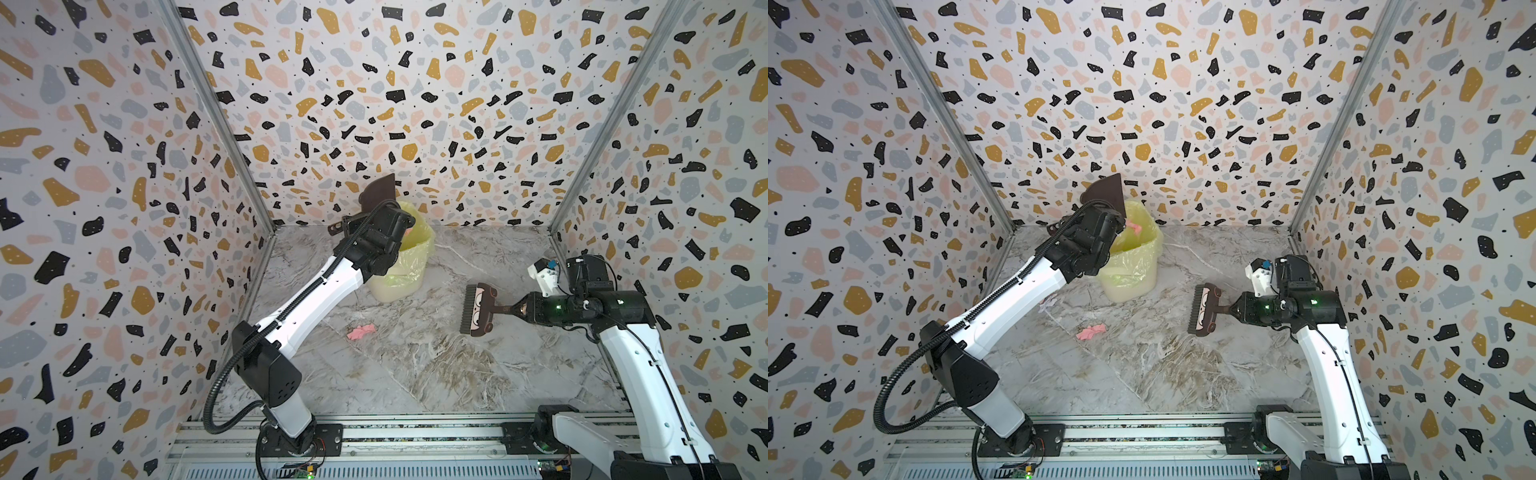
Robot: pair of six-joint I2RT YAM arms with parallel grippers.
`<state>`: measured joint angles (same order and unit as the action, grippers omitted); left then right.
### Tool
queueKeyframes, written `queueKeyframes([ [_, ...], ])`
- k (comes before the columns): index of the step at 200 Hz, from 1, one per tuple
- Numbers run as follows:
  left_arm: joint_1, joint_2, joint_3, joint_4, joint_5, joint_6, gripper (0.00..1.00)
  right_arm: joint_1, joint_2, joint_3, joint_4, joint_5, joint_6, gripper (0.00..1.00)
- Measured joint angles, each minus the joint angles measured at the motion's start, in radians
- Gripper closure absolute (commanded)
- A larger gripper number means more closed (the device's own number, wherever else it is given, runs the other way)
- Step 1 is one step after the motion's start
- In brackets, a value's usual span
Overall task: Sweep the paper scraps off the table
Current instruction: 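Lower the dustpan near the remaining pink scraps while the right gripper brings the brush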
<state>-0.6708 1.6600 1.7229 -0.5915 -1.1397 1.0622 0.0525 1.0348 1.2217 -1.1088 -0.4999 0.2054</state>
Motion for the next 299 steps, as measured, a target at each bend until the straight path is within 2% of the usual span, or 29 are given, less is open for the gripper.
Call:
queueKeyframes([
  [21, -0.023, -0.027, -0.023, 0.052, -0.004, 0.047, 1.0, 0.0, -0.014, -0.031, 0.01, -0.015, 0.014, 1.0],
  [51, -0.031, -0.067, -0.061, 0.072, -0.006, 0.052, 1.0, 0.022, -0.022, -0.065, 0.033, -0.034, 0.047, 1.0],
  [109, -0.031, -0.125, -0.081, 0.019, -0.013, -0.04, 1.0, 0.203, -0.088, -0.145, 0.148, -0.031, 0.202, 1.0],
  [134, -0.032, -0.169, -0.077, -0.069, 0.011, -0.174, 1.0, 0.33, -0.136, -0.231, 0.254, -0.018, 0.319, 1.0],
  [164, -0.032, -0.193, -0.035, -0.221, 0.066, -0.43, 1.0, 0.512, -0.158, -0.331, 0.404, 0.029, 0.469, 1.0],
  [189, -0.032, -0.248, -0.053, -0.297, 0.169, -0.654, 1.0, 0.66, -0.139, -0.391, 0.558, 0.075, 0.57, 1.0],
  [206, -0.032, -0.341, -0.119, -0.305, 0.247, -0.766, 1.0, 0.741, -0.093, -0.417, 0.674, 0.1, 0.628, 1.0],
  [243, -0.032, -0.513, -0.196, -0.327, 0.364, -0.903, 1.0, 0.849, 0.069, -0.42, 0.93, 0.122, 0.712, 1.0],
  [299, -0.032, -0.582, -0.256, -0.329, 0.498, -1.013, 1.0, 0.919, 0.4, -0.353, 1.217, 0.125, 0.79, 1.0],
])
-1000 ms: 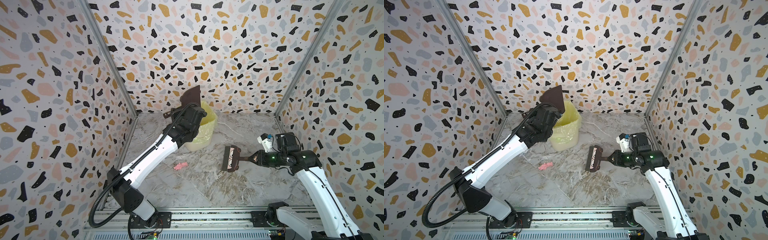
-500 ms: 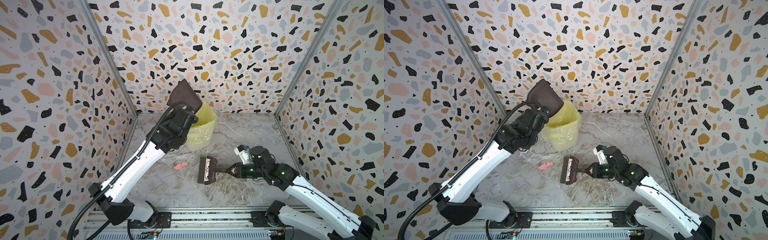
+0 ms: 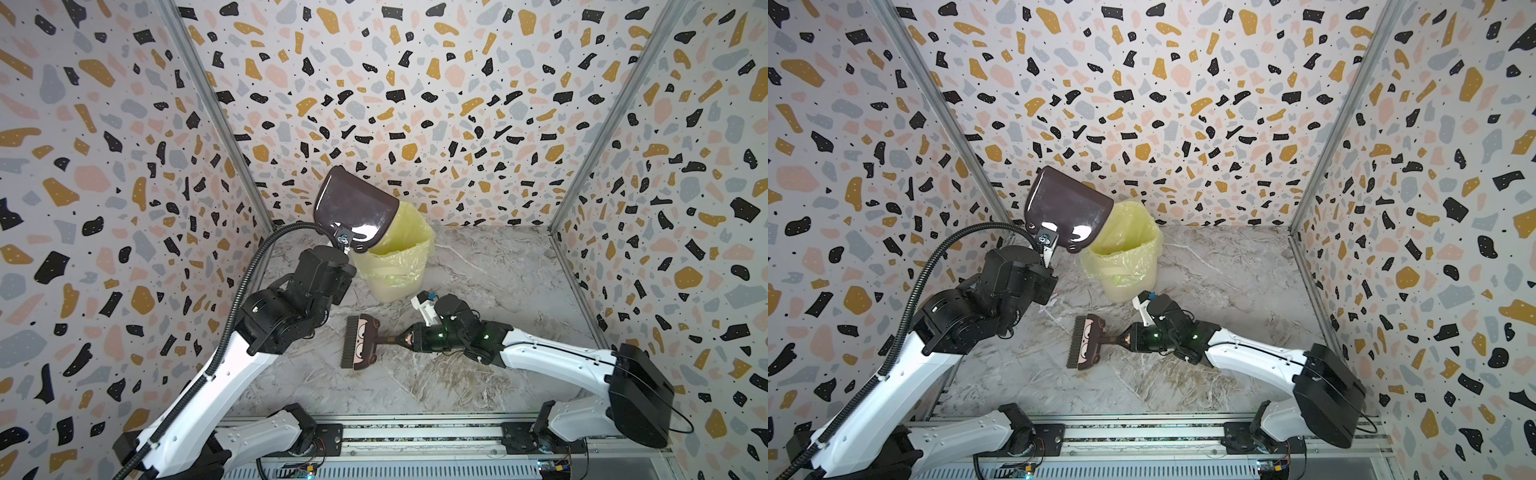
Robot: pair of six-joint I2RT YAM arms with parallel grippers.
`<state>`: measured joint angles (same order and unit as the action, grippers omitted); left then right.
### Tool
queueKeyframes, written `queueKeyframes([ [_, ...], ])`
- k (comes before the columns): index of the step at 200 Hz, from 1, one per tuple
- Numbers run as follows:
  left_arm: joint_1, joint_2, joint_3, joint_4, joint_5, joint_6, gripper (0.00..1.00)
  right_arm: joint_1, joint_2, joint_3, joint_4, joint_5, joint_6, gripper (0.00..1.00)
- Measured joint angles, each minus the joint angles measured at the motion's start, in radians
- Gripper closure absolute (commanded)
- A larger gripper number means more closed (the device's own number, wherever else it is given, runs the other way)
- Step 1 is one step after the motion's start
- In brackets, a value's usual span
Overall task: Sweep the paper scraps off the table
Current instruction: 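Lower the dustpan near the remaining pink scraps while the right gripper brings the brush, then set the dustpan down nearer the robot while the right gripper positions the brush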
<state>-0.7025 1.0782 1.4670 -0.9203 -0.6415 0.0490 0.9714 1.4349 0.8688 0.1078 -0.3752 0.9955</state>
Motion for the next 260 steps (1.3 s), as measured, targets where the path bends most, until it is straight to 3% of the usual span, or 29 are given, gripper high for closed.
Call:
queueKeyframes([
  [49, 0.0, -0.007, -0.019, -0.026, 0.068, -0.034, 1.0, 0.008, 0.167, 0.052, 0.13, 0.006, 0.045, 1.0],
  [91, 0.0, -0.026, -0.022, -0.06, 0.132, -0.046, 1.0, -0.023, 0.143, 0.005, 0.116, 0.006, 0.067, 1.0],
  [138, -0.002, -0.049, -0.055, -0.077, 0.215, -0.061, 1.0, -0.063, -0.124, -0.2, 0.013, 0.016, 0.082, 1.0],
  [177, -0.021, -0.052, -0.084, -0.09, 0.287, -0.064, 1.0, -0.113, -0.397, -0.319, -0.172, 0.031, 0.092, 1.0],
  [221, -0.095, -0.028, -0.084, -0.118, 0.322, -0.066, 1.0, -0.233, -0.642, -0.323, -0.458, 0.058, 0.071, 1.0],
  [260, -0.167, 0.013, -0.081, -0.138, 0.339, -0.085, 1.0, -0.328, -0.715, -0.225, -0.67, 0.057, 0.002, 1.0],
])
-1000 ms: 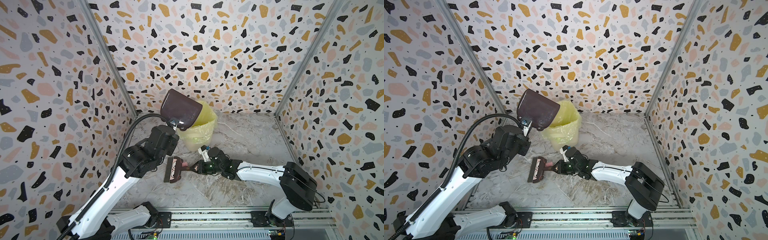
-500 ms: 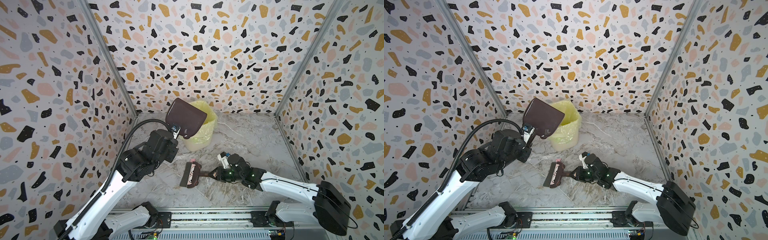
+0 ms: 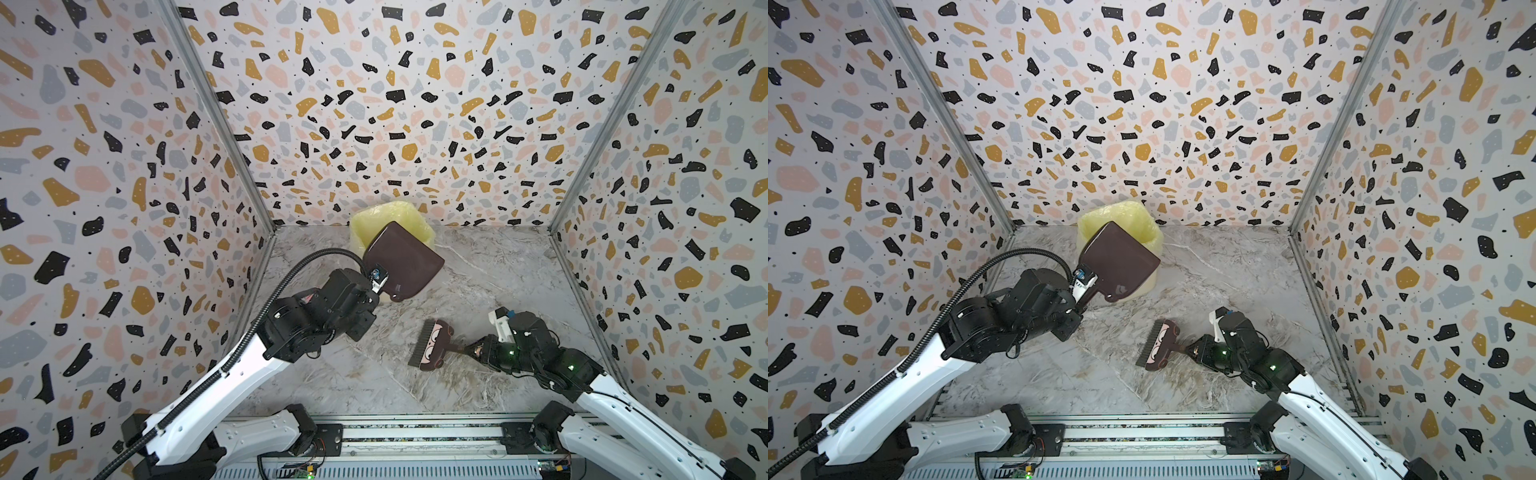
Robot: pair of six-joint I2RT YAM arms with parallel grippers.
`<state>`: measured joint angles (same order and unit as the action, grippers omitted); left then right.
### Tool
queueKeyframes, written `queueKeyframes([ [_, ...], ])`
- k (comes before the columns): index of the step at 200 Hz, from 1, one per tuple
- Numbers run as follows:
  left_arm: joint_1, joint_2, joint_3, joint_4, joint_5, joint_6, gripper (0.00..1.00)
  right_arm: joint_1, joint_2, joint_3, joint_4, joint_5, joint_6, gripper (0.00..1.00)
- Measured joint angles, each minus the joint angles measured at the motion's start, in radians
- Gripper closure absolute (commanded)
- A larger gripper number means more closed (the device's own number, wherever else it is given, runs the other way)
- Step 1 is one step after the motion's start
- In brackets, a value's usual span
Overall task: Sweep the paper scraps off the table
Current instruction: 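Set the dustpan down nearer the robot while the right gripper positions the brush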
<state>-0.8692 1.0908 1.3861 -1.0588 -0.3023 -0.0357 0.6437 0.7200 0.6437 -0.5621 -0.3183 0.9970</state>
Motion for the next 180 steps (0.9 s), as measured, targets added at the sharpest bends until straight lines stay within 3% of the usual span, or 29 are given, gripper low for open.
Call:
queueKeyframes([
  [62, -0.089, 0.016, 0.002, -0.066, 0.024, -0.078, 1.0, -0.107, 0.065, 0.362, -0.286, 0.032, -0.201, 1.0],
  [100, -0.117, 0.016, -0.019, -0.083, 0.049, -0.136, 1.0, -0.13, 0.153, 0.437, -0.422, 0.133, -0.336, 1.0],
  [180, -0.253, -0.035, -0.336, -0.057, 0.124, -0.36, 1.0, -0.134, 0.367, 0.652, -0.534, 0.314, -0.543, 1.0],
])
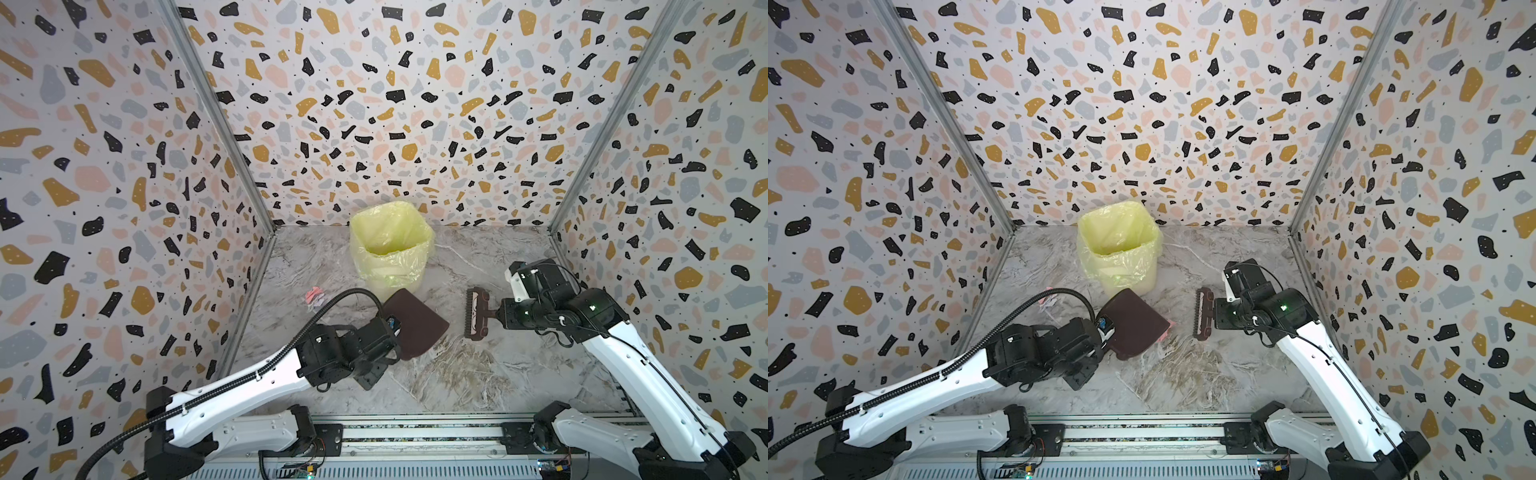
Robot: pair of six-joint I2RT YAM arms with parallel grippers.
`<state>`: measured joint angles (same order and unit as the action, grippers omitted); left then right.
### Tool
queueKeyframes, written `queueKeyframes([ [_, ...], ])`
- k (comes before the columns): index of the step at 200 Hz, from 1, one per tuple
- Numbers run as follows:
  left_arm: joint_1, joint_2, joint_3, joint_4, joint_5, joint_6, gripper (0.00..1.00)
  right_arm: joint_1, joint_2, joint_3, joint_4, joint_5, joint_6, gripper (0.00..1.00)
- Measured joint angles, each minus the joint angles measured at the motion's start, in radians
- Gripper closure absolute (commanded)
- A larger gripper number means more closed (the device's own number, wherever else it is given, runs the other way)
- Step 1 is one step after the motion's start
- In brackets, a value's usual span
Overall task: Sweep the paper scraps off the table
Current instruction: 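Set the dustpan down nearer the robot while the right gripper positions the brush, then sweep the pink scrap into the dustpan with the right gripper's brush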
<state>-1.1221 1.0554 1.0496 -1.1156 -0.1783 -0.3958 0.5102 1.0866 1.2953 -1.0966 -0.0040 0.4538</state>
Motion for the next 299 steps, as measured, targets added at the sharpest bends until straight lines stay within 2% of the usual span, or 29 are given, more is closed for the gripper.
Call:
queueKeyframes([
  [40, -0.058, -0.014, -0.171, 0.069, 0.044, -0.101, 1.0, 0.019, 0.086, 0.071, 0.0, 0.044, -0.065, 1.0],
  [67, -0.076, 0.005, -0.243, 0.124, 0.071, -0.141, 1.0, 0.119, 0.158, 0.119, -0.006, 0.133, -0.087, 1.0],
  [107, -0.09, 0.087, -0.284, 0.187, 0.092, -0.149, 1.0, 0.274, 0.3, 0.225, -0.053, 0.276, -0.124, 1.0],
  [158, -0.092, 0.17, -0.292, 0.267, 0.096, -0.148, 1.0, 0.367, 0.443, 0.297, -0.109, 0.416, -0.168, 1.0],
  [206, -0.092, 0.207, -0.292, 0.296, 0.096, -0.147, 1.0, 0.421, 0.521, 0.297, -0.131, 0.467, -0.199, 1.0],
  [299, -0.092, 0.286, -0.287, 0.326, 0.092, -0.14, 1.0, 0.485, 0.594, 0.297, -0.137, 0.477, -0.252, 1.0],
])
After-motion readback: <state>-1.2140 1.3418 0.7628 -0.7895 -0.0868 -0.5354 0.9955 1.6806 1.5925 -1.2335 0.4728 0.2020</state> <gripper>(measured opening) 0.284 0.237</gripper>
